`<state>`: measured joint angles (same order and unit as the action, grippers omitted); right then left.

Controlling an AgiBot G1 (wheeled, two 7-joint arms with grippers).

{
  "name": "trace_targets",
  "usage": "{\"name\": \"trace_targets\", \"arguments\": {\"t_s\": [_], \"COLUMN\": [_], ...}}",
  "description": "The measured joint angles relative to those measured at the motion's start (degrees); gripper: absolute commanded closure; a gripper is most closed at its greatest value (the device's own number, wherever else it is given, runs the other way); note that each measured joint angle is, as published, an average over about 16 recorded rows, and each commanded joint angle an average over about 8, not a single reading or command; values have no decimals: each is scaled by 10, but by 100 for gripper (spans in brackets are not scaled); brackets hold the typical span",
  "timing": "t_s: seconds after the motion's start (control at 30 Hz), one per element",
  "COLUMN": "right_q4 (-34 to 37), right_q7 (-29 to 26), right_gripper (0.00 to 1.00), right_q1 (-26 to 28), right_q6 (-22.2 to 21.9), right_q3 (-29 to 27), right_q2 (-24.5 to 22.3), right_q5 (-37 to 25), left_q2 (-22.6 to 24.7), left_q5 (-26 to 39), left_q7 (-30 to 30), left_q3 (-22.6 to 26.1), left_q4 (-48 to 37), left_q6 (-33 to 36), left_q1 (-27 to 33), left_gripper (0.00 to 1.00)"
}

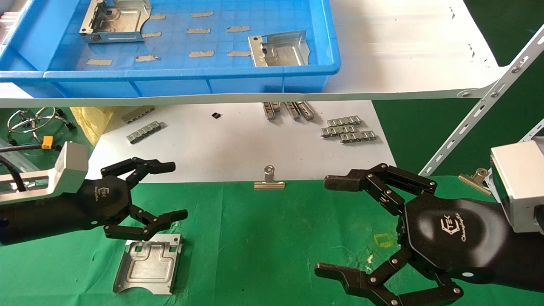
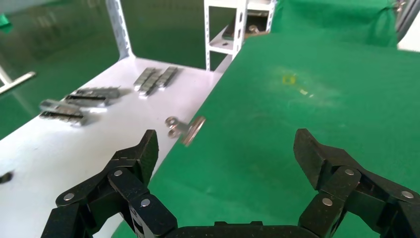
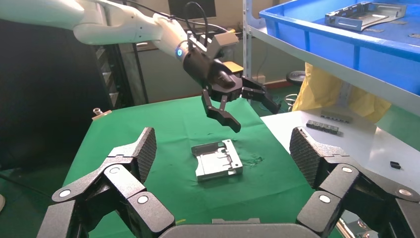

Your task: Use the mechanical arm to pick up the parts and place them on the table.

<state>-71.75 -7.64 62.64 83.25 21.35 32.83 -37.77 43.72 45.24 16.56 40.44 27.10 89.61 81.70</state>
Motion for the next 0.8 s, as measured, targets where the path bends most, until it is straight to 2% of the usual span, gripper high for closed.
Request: {"name": "trace_targets", "arguments": {"t_s": [0.8], "right_q4": [0], "right_q7": [0], "right_gripper": [0], "right_q1": [0], "right_q6": [0], "right_q3": [0], "right_q2": [0], "right_q5": [0], "left_q2": [-50], "left_q5": [-19], "left_q7": [-157], "left_q3": [-140], "left_q4": [267], "left_q6": [-22], "left_q1": [-115], "left_gripper": [0]}}
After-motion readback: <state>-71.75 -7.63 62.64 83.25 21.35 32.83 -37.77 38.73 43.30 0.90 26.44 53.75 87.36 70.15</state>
